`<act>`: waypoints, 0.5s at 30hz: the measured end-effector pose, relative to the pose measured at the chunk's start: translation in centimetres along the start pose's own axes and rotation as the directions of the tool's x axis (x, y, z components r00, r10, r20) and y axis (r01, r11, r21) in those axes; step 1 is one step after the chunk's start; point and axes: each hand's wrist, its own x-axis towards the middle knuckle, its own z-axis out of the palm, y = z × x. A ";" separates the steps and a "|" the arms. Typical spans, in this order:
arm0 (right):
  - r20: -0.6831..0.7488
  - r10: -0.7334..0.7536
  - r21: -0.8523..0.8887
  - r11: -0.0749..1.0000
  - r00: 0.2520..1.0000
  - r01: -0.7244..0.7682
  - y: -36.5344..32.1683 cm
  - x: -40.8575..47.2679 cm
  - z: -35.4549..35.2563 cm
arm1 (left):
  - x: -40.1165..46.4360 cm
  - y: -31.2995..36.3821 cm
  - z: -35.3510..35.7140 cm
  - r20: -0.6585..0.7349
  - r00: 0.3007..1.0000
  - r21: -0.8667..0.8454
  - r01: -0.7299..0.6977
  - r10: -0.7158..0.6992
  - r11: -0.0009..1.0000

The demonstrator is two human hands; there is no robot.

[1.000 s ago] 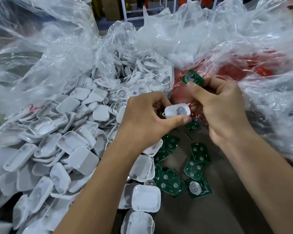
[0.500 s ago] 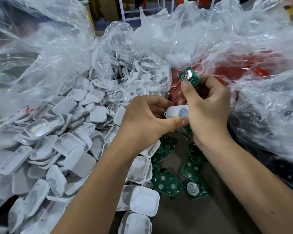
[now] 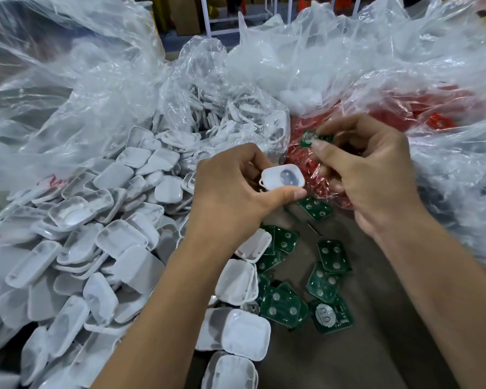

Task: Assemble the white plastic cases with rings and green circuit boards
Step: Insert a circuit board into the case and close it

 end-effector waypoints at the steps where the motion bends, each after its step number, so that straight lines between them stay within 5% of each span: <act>1: 0.006 0.020 0.046 0.999 1.000 -0.020 -0.1 0.0 -0.1 | 0.1 -0.2 0.0 -0.014 1.000 0.035 -0.012 0.012 0.999; 6: 0.118 0.003 0.132 0.991 0.993 -0.019 -0.5 -0.3 -0.1 | 0.1 -0.8 0.2 -0.046 0.997 0.117 -0.059 0.065 0.991; 15: 0.207 0.075 -0.076 0.995 0.975 -0.060 0.0 -0.8 0.4 | 0.2 -0.8 0.3 -0.054 0.992 0.231 -0.098 0.114 0.968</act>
